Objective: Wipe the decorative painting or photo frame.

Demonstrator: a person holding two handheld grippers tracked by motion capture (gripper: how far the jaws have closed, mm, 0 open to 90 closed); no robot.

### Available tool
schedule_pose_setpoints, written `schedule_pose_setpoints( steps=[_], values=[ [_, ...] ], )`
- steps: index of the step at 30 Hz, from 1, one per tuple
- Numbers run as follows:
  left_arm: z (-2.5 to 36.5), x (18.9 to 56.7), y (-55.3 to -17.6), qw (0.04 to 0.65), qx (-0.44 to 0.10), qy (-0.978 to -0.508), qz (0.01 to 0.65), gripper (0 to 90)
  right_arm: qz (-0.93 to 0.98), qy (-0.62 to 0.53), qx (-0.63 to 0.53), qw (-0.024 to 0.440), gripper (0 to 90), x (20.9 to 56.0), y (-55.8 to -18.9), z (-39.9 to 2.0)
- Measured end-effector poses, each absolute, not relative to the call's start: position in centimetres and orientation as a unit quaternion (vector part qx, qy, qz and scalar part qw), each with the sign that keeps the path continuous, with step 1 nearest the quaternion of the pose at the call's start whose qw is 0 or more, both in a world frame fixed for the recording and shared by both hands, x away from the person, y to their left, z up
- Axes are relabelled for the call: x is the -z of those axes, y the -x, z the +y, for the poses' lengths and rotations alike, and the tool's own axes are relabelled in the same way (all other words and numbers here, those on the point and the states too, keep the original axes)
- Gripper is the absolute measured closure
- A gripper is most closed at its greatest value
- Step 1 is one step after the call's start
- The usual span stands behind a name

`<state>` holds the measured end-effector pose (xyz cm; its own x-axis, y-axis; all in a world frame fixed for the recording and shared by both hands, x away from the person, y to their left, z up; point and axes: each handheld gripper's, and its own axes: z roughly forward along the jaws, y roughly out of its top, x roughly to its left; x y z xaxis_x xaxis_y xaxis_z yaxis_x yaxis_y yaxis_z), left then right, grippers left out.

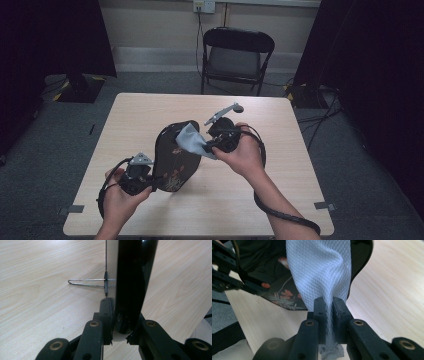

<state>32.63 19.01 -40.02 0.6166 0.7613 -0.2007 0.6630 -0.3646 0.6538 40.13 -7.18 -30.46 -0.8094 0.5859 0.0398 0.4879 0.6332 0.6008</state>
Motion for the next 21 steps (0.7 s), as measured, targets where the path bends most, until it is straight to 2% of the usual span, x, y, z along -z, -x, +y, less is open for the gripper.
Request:
schedule_pose_setpoints(
  steps=[21],
  values=[
    [18.9,40.0,-32.6,0.36,-0.067,-0.821,0.438,78.9,0.913,-0.319,-0.252,0.009,82.9,41.6,-39.4,-7.0]
  ],
)
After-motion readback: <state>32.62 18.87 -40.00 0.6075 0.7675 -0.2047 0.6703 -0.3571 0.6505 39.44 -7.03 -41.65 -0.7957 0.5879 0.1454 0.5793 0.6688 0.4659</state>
